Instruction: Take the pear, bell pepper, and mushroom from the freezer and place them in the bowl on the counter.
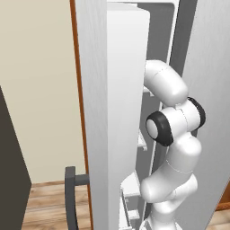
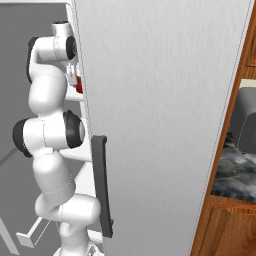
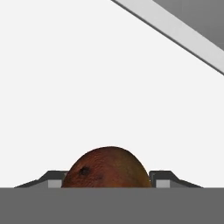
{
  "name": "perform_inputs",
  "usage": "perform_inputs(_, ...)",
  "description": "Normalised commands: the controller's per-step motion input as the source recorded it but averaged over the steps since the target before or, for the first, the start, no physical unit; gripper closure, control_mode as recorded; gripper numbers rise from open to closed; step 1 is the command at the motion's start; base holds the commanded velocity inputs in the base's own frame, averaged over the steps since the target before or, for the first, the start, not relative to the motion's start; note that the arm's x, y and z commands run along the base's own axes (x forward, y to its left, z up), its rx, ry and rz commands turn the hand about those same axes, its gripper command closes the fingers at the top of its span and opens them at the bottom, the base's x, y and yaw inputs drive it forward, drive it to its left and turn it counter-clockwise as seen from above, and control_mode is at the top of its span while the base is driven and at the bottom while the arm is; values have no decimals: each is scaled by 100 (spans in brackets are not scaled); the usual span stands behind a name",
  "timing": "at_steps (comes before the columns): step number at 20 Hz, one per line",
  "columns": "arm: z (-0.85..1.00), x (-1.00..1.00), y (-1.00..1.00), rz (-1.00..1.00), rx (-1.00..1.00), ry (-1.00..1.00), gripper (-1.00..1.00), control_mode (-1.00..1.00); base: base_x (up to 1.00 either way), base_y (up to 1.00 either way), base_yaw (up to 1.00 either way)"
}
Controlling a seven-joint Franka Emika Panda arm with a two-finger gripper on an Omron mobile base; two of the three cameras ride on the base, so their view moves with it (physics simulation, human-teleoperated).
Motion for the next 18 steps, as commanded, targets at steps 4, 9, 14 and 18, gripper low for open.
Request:
perform_inputs(4, 3, -12, 0, 0, 6, -7, 100, -100, 0, 0, 0)
perform_inputs(9, 0, -13, 0, 0, 0, -13, 100, -100, 0, 0, 0)
perform_inputs(14, 0, -25, 0, 0, 0, -17, 100, -100, 0, 0, 0)
perform_inputs(18, 12, -38, 0, 0, 3, -8, 100, -100, 0, 0, 0)
